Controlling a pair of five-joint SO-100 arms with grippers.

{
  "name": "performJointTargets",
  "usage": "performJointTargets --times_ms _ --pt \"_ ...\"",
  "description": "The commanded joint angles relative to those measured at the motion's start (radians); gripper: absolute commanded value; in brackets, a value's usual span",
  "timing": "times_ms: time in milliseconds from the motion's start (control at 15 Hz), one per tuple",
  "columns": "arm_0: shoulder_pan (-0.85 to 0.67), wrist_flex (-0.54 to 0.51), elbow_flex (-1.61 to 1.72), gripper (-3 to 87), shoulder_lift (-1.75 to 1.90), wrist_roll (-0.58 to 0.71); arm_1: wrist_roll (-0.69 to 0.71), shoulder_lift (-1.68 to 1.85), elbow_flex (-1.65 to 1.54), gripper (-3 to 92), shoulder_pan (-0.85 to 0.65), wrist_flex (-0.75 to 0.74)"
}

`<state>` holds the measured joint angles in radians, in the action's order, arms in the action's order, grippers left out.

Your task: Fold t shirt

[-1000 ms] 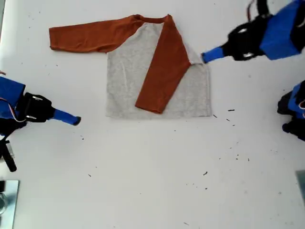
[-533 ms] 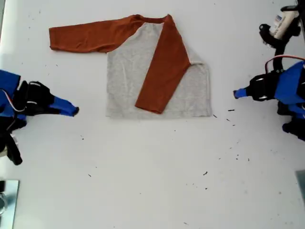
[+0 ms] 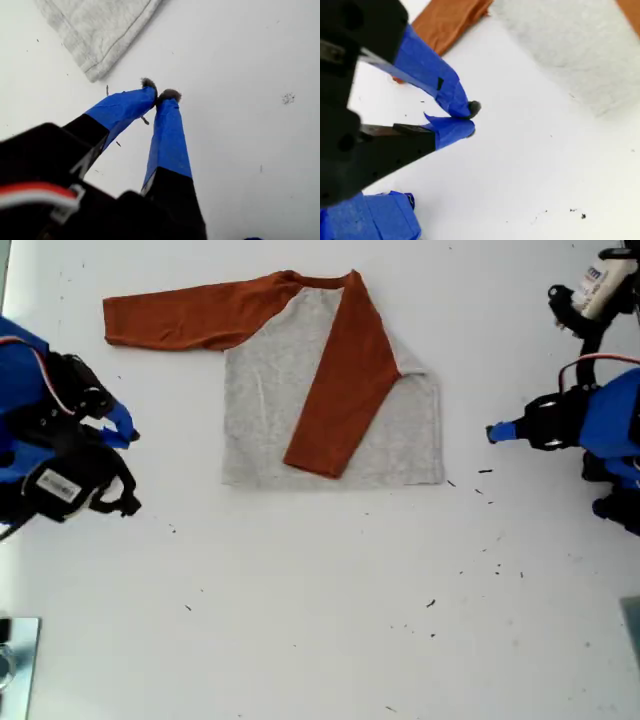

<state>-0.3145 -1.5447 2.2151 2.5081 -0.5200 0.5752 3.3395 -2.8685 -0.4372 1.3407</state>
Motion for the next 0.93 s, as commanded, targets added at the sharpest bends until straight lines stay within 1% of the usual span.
performJointTargets --times_ms 0,67,133,200,267,467,600,667,867 --pt "-0.291 0.006 -0.017 -0.3 -0.021 0.244 0.008 0.018 0.012 3.3 0.011 -0.015" --pt "-0.472 0.006 -0.048 2.9 -0.032 0.387 0.006 0.025 0.008 3.3 0.012 -0.015" --pt "-0.653 0.012 -0.077 18.0 -0.058 0.528 0.005 0.028 0.008 3.3 0.017 -0.014" --pt "-0.818 0.008 -0.12 21.2 -0.133 0.655 0.002 0.031 0.005 3.3 0.021 -0.011" --pt "-0.919 0.005 -0.184 24.3 -0.209 0.736 -0.003 0.035 0.003 3.3 0.026 -0.008" --pt "-1.045 0.026 -0.336 27.1 -0.402 0.813 -0.02 0.077 -0.009 3.3 0.037 0.009" --pt "-1.072 0.121 -0.324 28.3 -0.506 0.873 -0.026 0.094 -0.011 3.3 0.04 0.017" --pt "-1.069 0.158 -0.322 28.3 -0.574 0.882 -0.026 0.094 -0.012 3.3 0.04 0.017" --pt "-1.071 0.356 -0.183 27.3 -0.732 0.91 -0.032 0.094 -0.014 3.3 0.04 0.02"
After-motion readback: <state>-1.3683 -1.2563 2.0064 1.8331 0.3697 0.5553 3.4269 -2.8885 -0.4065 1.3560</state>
